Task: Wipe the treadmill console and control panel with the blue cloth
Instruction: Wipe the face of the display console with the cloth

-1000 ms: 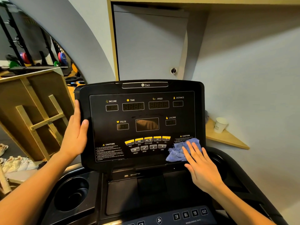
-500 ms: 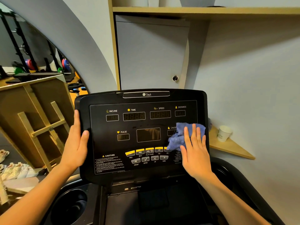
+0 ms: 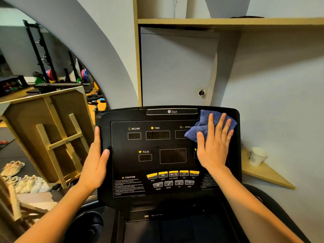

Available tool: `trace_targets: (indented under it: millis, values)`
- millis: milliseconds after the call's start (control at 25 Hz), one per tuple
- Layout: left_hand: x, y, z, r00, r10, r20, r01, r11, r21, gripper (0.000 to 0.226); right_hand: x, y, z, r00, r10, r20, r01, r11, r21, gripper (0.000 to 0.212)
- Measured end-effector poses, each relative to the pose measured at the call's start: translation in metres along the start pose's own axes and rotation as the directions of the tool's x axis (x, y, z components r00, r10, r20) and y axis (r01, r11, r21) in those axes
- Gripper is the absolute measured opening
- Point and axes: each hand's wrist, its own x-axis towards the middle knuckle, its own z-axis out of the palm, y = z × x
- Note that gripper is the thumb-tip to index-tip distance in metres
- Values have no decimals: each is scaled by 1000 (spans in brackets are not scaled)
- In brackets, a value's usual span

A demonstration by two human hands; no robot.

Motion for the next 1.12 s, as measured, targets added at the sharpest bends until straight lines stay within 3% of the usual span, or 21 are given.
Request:
trace_targets:
  millis: [520, 1120]
  values:
    - [1, -2, 3, 999, -38, -9, 38, 999, 6, 72, 5, -57, 7, 1000, -18, -18, 18, 1000, -9, 70]
    - [1, -1, 2, 999, -51, -3, 51, 999, -17, 68, -32, -184, 19, 948, -305, 94, 301, 952, 55, 71]
